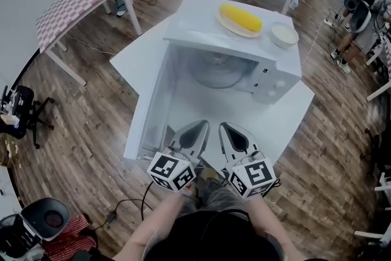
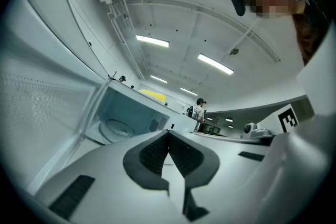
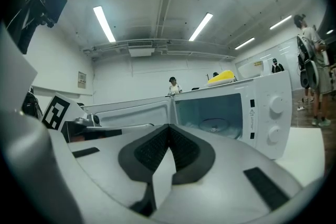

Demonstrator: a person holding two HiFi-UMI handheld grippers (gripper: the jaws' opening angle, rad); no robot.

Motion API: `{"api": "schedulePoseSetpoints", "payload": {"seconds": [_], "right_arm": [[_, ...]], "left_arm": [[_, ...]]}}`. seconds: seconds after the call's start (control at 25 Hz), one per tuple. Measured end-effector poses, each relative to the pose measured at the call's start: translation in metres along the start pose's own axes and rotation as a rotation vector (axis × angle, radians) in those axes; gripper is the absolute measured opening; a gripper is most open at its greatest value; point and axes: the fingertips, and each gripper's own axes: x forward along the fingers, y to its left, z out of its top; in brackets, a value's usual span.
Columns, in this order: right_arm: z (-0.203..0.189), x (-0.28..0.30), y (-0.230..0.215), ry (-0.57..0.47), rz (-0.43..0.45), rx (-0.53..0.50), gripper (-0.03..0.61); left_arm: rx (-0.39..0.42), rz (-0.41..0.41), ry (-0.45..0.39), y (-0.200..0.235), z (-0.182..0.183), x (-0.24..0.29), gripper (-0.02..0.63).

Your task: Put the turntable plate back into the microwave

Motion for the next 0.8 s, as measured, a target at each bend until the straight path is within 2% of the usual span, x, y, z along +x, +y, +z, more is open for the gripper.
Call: {"api": "schedulePoseSetpoints", "payload": {"seconds": [0.2, 0.8], "right_arm": [[0.009, 0.002, 0.004, -0.018, -0.005, -0.019, 0.02], [0.014, 0.002, 0.018, -0.023, -0.014, -0.043, 0.021]], "left_arm": [[0.012, -0.01, -0.027, 0.0, 0.013, -0.001, 0.012], [0.027, -0.007, -0.026, 0.003, 0.018, -0.011, 0.012]]}}
